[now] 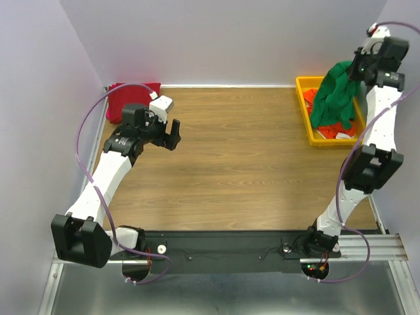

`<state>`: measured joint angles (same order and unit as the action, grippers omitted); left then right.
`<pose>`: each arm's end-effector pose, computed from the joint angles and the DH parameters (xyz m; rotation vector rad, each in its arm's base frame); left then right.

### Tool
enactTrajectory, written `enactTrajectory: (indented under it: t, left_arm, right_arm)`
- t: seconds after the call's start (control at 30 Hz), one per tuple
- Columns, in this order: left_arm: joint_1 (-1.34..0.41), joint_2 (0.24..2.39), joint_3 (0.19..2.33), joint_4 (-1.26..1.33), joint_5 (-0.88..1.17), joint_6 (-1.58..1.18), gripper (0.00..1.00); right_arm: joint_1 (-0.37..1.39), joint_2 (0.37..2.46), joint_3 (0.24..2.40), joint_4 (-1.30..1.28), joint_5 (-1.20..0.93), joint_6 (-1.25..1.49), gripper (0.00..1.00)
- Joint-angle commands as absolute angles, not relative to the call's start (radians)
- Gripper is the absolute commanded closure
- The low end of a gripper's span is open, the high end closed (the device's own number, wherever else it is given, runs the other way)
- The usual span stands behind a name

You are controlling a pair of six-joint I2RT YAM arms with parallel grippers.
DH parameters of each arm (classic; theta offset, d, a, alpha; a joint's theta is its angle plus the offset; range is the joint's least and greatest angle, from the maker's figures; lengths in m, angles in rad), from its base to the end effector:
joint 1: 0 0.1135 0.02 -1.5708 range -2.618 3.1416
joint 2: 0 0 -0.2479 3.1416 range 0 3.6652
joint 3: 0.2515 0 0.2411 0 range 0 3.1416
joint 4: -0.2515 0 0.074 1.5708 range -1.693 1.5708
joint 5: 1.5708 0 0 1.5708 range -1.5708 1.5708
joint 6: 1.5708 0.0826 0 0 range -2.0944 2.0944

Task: Fold and stack the t-shirts
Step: Grab the tshirt from the pile, then move the tshirt to the center of the board

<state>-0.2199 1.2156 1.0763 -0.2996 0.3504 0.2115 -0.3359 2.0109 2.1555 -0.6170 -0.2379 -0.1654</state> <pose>0.2969 -0.0954 0.3085 0.6434 1.8926 -0.3569 0.4647 -0.1416 0.3606 0.0248 2.0295 -0.0729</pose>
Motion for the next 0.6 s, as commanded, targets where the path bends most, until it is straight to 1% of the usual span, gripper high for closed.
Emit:
enactTrajectory:
  t: [0.0,0.13,0.23,0.37,0.5,0.57]
  left_arm:
    - [-0.207,1.193,1.149,-0.304,0.319,0.218,0.01]
    - [-0.164,1.187,1.195,-0.324,0.336,0.213,0.01]
    - [-0.088,1.174,1.232,-0.333,0.418,0.199,0.01]
    - [-0.038,1.158,1.262,-0.33,0.505,0.189,0.01]
    - [-0.008,1.143,1.29,-0.328,0.554,0.17,0.01]
    - [-0.008,1.134,1.304,-0.33,0.575,0.169,0.01]
  right_arm:
    - [-0.344,1.867,2.224,-0.561,-0.429,-0.155,1.0]
    - [-0.342,1.78,2.227,-0.561,-0.621,-0.089,1.0]
    - [-0.321,1.706,2.256,-0.552,-0.814,0.029,1.0]
    - [-0.266,1.661,2.286,-0.479,-0.897,0.135,0.99]
    - [-0.171,1.602,2.278,-0.371,-0.922,0.285,0.99]
    - [-0.153,1.591,2.273,-0.303,-0.945,0.348,0.99]
